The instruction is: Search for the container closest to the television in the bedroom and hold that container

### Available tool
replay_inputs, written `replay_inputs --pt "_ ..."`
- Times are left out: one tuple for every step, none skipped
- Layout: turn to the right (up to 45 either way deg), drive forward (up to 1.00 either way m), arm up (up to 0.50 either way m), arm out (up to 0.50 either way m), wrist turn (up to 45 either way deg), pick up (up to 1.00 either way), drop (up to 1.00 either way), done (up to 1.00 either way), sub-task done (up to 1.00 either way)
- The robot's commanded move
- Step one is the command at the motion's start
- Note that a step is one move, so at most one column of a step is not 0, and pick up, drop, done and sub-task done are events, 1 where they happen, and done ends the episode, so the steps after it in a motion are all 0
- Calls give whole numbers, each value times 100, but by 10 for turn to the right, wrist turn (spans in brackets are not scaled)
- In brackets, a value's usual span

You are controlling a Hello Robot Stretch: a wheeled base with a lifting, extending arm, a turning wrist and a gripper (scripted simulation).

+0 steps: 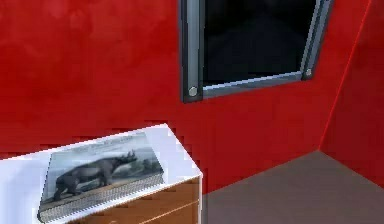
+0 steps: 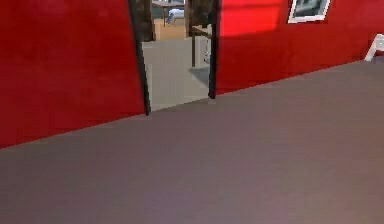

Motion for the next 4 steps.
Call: replay_inputs --pt "-90 0 0 0 0 0 0 0 0" --pt "0 15 0 0 0 0 0 0 0" --pt "-450 0 0 0 0 0 0 0 0" --pt "-450 0 0 0 0 0 0 0 0"
